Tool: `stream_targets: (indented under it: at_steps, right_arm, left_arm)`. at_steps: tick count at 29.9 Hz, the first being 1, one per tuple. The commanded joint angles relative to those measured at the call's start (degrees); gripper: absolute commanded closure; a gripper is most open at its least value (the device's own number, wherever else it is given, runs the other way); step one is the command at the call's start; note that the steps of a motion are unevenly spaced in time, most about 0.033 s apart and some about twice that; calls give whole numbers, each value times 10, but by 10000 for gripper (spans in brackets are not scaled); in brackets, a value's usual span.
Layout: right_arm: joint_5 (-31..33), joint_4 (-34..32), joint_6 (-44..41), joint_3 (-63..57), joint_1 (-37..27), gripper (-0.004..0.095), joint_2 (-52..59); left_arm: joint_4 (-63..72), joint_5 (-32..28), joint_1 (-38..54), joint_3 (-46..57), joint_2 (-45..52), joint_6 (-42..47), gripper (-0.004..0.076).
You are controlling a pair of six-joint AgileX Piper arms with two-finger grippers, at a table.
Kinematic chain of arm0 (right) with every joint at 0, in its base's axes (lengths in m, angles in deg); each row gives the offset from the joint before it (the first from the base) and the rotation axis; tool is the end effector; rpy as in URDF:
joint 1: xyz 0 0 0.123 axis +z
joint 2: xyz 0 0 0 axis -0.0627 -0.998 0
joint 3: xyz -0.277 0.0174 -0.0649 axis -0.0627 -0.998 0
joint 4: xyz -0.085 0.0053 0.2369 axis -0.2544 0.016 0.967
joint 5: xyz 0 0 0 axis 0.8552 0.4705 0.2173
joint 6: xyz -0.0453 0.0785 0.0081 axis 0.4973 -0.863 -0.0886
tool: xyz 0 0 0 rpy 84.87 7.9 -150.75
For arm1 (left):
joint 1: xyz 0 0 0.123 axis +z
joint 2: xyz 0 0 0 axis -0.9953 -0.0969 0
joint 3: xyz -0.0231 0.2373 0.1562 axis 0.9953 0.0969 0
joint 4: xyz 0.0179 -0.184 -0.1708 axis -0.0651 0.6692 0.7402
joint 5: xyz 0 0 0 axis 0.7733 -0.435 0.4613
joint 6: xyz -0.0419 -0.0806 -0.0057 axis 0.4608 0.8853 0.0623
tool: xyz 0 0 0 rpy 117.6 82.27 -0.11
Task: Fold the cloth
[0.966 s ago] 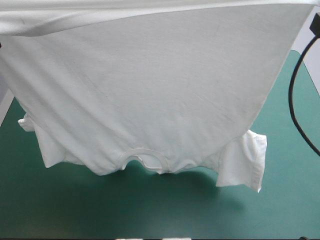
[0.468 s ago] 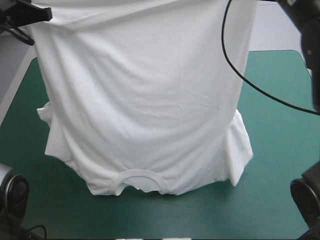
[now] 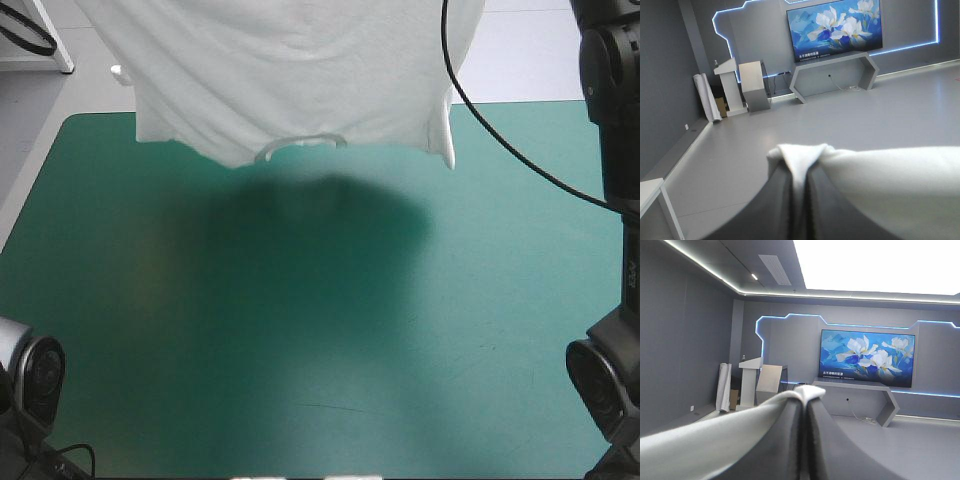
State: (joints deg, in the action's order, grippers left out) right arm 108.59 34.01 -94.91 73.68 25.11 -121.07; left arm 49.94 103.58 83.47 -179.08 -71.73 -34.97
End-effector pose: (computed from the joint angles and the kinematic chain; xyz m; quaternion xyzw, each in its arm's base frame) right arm 0.2703 0.0852 0.6591 -0.0558 0.5169 0.0179 0.8540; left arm 0.2709 -0.0127 0.6395 0.0968 0.6443 0.0314 0.7580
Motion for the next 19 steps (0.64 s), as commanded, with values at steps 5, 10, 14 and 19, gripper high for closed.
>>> stream_targets:
  at_steps: [5, 10, 14, 19]
  right_arm:
    - [167, -25, -10, 2, -10, 926, -10]
    - [316, -42, -11, -21, -10, 926, -78]
    - [402, -43, -11, -43, -10, 926, -137]
    - [402, 32, -29, -87, -10, 926, -159]
  left_arm:
    - [-5, -3, 1, 22, -25, -7, 734]
    - [3, 79, 1, 79, -69, -6, 734]
    - [16, 176, 1, 125, -110, -6, 734]
    - [59, 212, 1, 170, -153, -4, 734]
